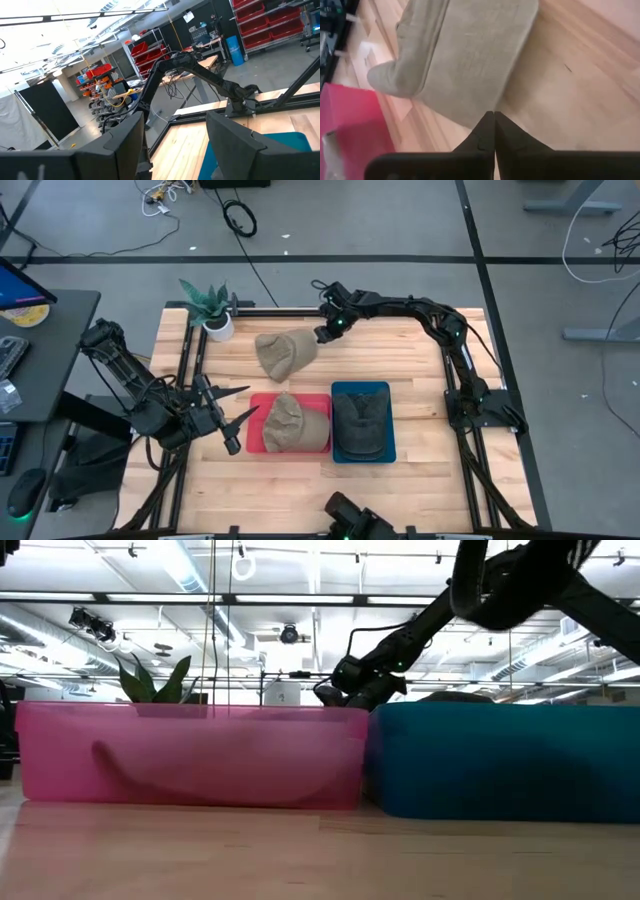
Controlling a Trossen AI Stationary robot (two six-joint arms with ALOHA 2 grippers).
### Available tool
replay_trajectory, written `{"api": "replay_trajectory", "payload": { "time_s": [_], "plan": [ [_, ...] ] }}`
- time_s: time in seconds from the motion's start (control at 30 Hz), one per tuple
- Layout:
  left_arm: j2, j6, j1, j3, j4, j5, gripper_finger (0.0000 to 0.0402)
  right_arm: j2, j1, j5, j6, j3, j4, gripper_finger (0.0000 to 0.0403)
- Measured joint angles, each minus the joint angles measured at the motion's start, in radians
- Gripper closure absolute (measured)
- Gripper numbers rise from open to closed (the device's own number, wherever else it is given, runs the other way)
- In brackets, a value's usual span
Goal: Pick & Place hat
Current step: Put the brown cap into the red bin
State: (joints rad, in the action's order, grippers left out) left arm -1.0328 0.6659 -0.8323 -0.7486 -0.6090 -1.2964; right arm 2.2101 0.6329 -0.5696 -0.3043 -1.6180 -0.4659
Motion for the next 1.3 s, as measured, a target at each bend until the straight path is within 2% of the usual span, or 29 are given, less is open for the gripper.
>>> {"api": "replay_trajectory", "payload": {
  "time_s": [0.23,0.43,0.5,0.63,0.77,0.87,1.07,1.17,1.3],
  "plan": [
    [0.000,0.000,0.000,0.000,0.000,0.000,0.0181,-0.039,-0.005,0.045,0.119,0.001,-0.015,0.0402],
    [0.000,-0.039,-0.001,0.000,0.041,-0.025,0.0181,-0.184,-0.049,0.092,0.260,0.084,0.053,0.0402],
    [0.000,-0.078,0.001,0.000,0.076,-0.045,0.0181,-0.272,-0.071,0.092,0.286,0.170,0.128,0.0402],
    [0.000,-0.181,0.050,0.000,0.155,-0.045,0.0181,-0.491,-0.097,0.087,0.251,0.423,0.399,0.0402],
    [0.000,-0.327,0.134,0.000,0.249,0.050,0.0182,-0.717,-0.112,0.084,0.216,0.685,0.661,0.0397],
    [0.000,-0.425,0.211,0.000,0.296,0.134,0.0182,-0.872,-0.133,0.075,0.199,0.845,0.792,0.0396],
    [0.000,-0.596,0.378,0.000,0.413,0.231,0.0182,-1.117,-0.246,0.093,0.328,1.098,0.989,0.0398],
    [0.000,-0.679,0.475,0.000,0.496,0.321,0.0182,-1.189,-0.336,0.233,0.327,1.200,1.068,0.0401],
    [0.000,-0.739,0.626,0.000,0.600,0.454,0.0182,-1.263,-0.504,0.443,0.355,1.317,1.076,0.0401]
  ]
}}
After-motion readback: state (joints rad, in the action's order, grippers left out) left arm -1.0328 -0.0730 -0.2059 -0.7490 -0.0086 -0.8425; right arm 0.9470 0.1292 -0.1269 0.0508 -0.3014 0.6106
